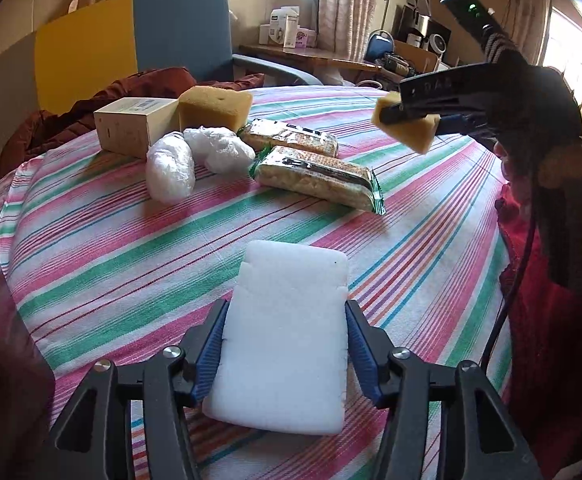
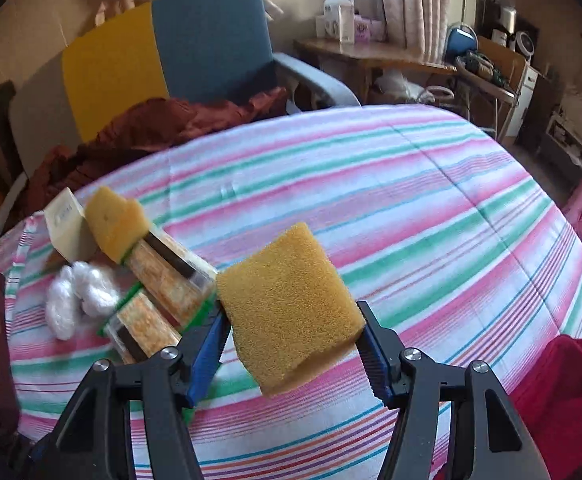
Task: Organize objects
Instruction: 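Carry the foam block and yellow sponge in both grippers over the gold tray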
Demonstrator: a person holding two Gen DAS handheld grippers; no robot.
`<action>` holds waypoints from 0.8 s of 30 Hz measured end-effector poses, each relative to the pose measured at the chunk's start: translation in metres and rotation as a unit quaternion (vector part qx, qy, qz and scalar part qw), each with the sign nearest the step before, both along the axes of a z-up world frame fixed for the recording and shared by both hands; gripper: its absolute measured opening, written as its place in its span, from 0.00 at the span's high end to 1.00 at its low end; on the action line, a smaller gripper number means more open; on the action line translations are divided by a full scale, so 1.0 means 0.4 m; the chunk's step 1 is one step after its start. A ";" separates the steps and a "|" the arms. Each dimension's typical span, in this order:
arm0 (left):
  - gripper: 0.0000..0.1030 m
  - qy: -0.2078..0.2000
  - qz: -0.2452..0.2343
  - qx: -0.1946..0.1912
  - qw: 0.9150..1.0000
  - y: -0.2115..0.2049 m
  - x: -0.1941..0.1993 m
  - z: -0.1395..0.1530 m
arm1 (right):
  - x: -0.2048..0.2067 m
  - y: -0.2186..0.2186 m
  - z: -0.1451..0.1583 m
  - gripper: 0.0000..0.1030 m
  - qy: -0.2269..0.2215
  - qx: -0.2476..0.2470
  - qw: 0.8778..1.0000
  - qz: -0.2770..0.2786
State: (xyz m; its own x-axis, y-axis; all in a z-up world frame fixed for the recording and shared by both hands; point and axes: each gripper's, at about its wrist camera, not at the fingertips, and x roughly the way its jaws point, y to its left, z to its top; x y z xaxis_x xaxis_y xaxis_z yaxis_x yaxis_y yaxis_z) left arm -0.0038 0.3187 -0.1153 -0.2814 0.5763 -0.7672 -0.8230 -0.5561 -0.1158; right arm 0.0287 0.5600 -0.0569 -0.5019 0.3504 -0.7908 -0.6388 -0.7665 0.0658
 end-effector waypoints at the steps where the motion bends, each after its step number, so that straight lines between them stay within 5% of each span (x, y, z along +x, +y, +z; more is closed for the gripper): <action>1: 0.45 -0.010 0.008 0.003 1.000 -0.005 -0.005 0.007 | -0.002 -0.006 0.008 0.39 0.008 0.000 1.000 0.008; 15: 0.45 0.023 0.091 0.035 0.995 -0.167 -0.013 0.176 | -0.045 -0.154 0.047 0.39 0.061 -0.017 0.988 0.142; 24: 0.45 0.039 0.207 0.048 0.976 -0.424 -0.080 0.249 | -0.062 -0.283 0.054 0.39 0.058 -0.035 0.973 0.222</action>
State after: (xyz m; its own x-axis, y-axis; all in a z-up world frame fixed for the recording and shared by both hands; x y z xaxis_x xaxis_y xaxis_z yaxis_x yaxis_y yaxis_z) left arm -0.0358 0.1490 -0.0157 -0.5608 0.4691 -0.6822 -0.5381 -0.8328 -0.1303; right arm 0.0037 0.4470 -0.0354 -0.6796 0.0272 -0.7331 -0.2317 -0.9561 0.1793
